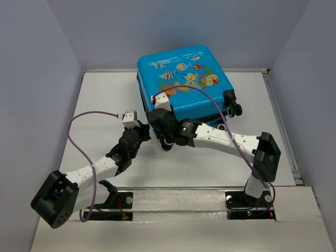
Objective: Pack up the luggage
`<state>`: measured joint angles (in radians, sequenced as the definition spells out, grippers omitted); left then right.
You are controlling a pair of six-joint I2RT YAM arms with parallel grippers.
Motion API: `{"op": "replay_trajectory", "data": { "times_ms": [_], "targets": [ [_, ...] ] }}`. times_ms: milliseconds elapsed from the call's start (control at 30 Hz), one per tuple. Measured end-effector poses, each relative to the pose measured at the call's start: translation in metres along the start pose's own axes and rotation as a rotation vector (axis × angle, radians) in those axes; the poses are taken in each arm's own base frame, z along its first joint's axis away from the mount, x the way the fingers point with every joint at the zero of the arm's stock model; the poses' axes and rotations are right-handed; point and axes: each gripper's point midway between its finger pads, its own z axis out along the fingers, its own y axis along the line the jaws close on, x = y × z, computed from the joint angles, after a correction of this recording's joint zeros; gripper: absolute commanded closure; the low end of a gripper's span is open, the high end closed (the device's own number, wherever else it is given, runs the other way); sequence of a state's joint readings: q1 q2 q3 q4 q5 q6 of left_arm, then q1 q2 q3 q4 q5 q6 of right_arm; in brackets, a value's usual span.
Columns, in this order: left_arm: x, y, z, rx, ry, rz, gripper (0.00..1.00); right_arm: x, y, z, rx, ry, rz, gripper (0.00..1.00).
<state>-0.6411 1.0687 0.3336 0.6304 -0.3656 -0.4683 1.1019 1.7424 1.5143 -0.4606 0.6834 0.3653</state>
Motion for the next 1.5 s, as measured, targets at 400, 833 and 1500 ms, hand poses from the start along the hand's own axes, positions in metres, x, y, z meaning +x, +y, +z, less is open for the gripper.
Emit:
{"op": "replay_trajectory", "data": {
  "times_ms": [400,833,1500],
  "targets": [
    [0.001,-0.002,0.0,0.013,0.006,-0.003,0.94,0.004,-0.007,-0.001,0.028,0.01,-0.094,0.42],
    [0.005,-0.005,-0.001,0.03,0.024,-0.003,0.94,0.015,-0.016,-0.012,-0.031,0.033,-0.078,0.93],
    [0.013,-0.009,0.007,0.004,0.097,0.0,0.46,0.038,-0.036,-0.076,-0.185,0.031,-0.052,0.93]
  ]
}}
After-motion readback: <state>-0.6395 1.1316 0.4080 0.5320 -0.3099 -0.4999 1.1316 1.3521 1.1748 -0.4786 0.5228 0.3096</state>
